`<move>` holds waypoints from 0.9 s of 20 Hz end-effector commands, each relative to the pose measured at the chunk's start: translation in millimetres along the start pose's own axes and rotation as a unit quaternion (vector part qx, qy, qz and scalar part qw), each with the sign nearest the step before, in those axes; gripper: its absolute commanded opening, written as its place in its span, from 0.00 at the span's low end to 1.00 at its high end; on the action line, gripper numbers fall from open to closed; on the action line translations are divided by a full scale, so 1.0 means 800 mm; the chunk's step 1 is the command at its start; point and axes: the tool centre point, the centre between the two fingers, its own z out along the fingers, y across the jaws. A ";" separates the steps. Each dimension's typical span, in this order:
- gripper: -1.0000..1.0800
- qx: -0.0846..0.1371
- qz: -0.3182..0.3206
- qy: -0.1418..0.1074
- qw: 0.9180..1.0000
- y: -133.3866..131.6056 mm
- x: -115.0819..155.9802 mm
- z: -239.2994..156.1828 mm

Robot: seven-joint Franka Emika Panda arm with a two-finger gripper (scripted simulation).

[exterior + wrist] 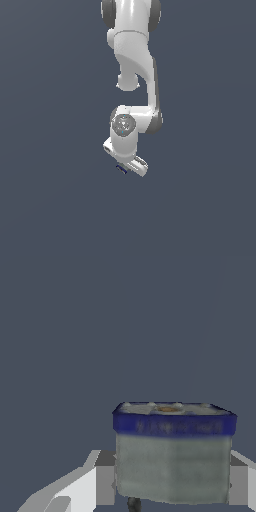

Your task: Pick up the object and move it to a goal position.

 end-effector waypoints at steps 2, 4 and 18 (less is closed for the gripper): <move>0.00 0.001 0.000 0.001 1.000 -0.003 -0.018 -0.024; 0.00 0.001 0.000 0.000 1.000 -0.005 -0.031 -0.040; 0.00 0.001 0.000 0.000 1.000 -0.022 -0.142 -0.179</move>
